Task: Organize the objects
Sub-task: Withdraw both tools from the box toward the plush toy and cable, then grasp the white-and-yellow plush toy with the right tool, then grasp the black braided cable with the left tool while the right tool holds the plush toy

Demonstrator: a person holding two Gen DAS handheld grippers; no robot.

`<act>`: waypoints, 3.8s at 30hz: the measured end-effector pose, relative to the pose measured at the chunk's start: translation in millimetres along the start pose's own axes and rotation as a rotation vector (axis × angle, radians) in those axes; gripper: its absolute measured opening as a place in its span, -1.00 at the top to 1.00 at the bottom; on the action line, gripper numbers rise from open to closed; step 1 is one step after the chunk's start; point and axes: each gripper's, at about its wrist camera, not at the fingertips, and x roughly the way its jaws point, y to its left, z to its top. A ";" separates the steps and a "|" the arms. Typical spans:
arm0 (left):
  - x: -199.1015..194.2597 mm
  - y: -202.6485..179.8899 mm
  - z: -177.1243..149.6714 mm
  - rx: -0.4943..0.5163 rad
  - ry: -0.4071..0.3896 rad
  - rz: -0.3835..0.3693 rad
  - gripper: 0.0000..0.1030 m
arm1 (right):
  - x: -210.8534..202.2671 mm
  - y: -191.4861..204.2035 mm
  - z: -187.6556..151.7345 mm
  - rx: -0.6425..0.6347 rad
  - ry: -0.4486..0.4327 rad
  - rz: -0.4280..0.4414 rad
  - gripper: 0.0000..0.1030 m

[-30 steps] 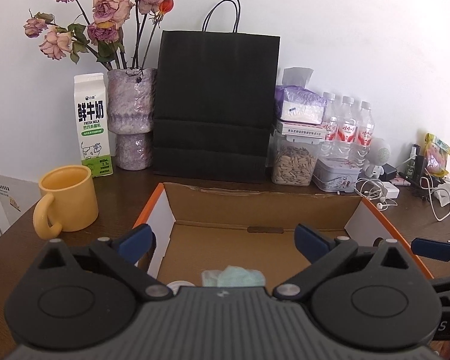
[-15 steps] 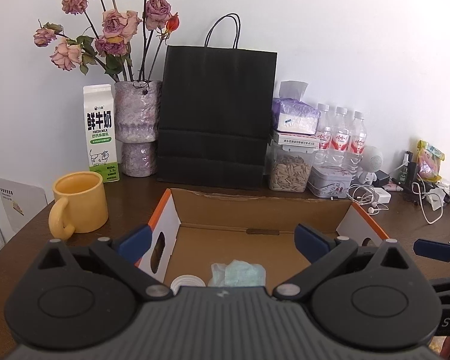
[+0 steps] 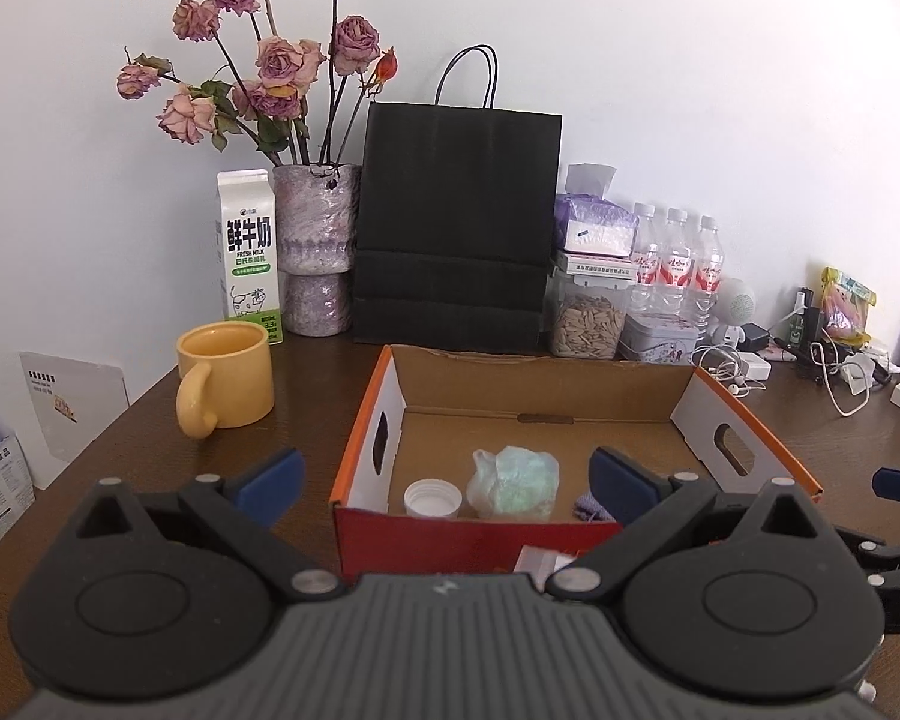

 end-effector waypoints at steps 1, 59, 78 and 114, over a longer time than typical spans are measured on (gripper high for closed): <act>-4.1 1.5 -3.0 0.003 0.003 0.001 -1.00 | -4.5 -0.2 -2.9 0.001 0.002 0.000 -1.00; -40.6 38.3 -78.8 -0.024 0.191 -0.020 -1.00 | -19.2 -11.3 -67.0 0.164 0.239 0.013 -0.04; -31.9 37.0 -75.8 -0.030 0.212 -0.041 -1.00 | -7.1 -19.0 -70.3 0.147 0.263 0.096 0.04; -4.9 31.5 -91.5 -0.045 0.336 -0.162 -1.00 | -4.2 -17.7 -75.3 0.135 0.241 0.100 0.03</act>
